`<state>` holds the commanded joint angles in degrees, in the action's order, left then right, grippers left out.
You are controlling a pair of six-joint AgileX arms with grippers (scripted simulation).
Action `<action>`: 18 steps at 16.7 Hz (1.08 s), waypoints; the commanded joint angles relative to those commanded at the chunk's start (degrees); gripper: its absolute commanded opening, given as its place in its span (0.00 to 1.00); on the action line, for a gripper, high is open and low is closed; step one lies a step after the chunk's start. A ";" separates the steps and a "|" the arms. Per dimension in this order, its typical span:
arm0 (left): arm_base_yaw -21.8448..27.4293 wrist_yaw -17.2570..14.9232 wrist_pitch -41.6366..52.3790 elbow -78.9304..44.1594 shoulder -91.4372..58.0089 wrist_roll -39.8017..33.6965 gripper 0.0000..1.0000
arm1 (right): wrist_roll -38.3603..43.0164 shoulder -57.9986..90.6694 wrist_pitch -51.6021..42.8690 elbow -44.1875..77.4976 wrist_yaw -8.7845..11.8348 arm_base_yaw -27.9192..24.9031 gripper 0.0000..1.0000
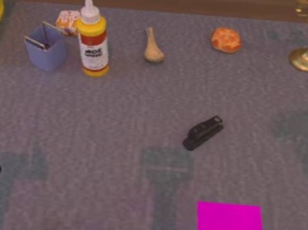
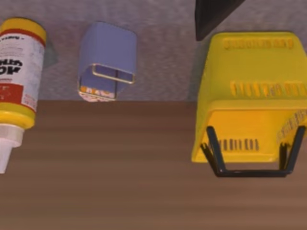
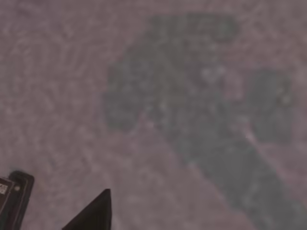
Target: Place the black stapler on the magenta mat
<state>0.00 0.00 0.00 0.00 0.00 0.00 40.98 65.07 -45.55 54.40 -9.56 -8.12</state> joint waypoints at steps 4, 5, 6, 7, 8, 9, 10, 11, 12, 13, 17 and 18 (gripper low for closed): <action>0.00 0.00 0.00 0.00 0.00 0.00 1.00 | 13.17 25.34 -14.28 20.05 -0.18 -5.14 1.00; 0.00 0.00 0.00 0.00 0.00 0.00 1.00 | 16.09 30.73 -17.23 24.79 0.12 -6.55 1.00; 0.00 0.00 0.00 0.00 0.00 0.00 1.00 | 18.86 35.70 -19.91 29.43 0.55 -8.00 1.00; 0.00 0.00 0.00 0.00 0.00 0.00 1.00 | 21.47 40.24 -22.35 33.93 1.11 -9.47 1.00; 0.00 0.00 0.00 0.00 0.00 0.00 1.00 | 23.85 44.35 -24.46 38.26 1.81 -10.96 1.00; 0.00 0.00 0.00 0.00 0.00 0.00 1.00 | 26.06 48.16 -26.29 42.44 2.58 -12.43 1.00; 0.00 0.00 0.00 0.00 0.00 0.00 1.00 | 28.08 51.70 -27.86 46.43 3.40 -13.88 1.00; 0.00 0.00 0.00 0.00 0.00 0.00 1.00 | 29.91 55.00 -29.18 50.19 4.27 -15.28 1.00; 0.00 0.00 0.00 0.00 0.00 0.00 1.00 | 31.55 58.05 -30.28 53.71 5.15 -16.61 1.00; 0.00 0.00 0.00 0.00 0.00 0.00 1.00 | 32.98 60.77 -31.12 56.95 6.01 -17.86 1.00; 0.00 0.00 0.00 0.00 0.00 0.00 1.00 | 36.54 67.20 -32.47 65.72 8.79 -21.49 1.00; 0.00 0.00 0.00 0.00 0.00 0.00 1.00 | 36.94 67.87 -32.56 66.87 9.18 -21.96 1.00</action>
<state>0.00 0.00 0.00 0.00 0.00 0.00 77.93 132.94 -78.11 121.27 -0.39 -30.08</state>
